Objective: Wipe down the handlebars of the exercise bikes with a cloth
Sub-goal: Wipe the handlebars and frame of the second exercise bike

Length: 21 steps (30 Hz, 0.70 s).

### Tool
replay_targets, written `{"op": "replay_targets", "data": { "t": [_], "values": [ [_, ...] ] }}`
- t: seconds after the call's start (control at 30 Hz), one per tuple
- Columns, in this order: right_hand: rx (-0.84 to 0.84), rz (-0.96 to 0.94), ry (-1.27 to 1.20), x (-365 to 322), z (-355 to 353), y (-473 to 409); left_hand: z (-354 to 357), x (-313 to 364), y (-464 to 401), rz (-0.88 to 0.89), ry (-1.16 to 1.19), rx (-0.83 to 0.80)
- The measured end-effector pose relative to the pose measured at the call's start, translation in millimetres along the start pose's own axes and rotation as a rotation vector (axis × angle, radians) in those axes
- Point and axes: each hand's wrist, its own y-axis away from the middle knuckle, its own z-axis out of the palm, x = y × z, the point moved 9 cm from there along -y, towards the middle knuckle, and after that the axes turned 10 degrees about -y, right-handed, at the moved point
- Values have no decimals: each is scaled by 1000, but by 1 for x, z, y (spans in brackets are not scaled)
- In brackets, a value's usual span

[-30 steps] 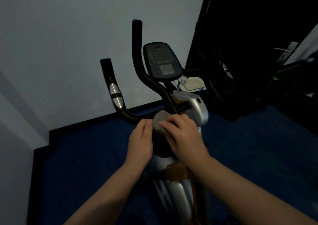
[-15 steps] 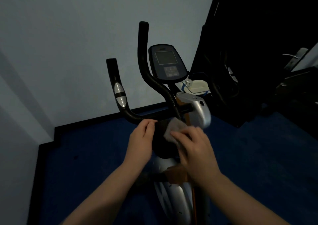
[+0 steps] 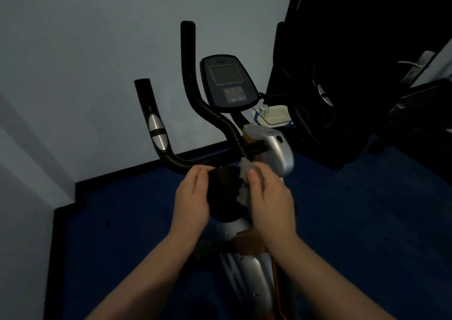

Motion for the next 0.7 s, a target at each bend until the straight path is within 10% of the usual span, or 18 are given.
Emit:
{"op": "replay_targets", "data": {
  "t": [0.7],
  "values": [
    [-11, -83, -325, 18, -29, -28, -27, 50, 11, 262, -509, 272]
  ]
}}
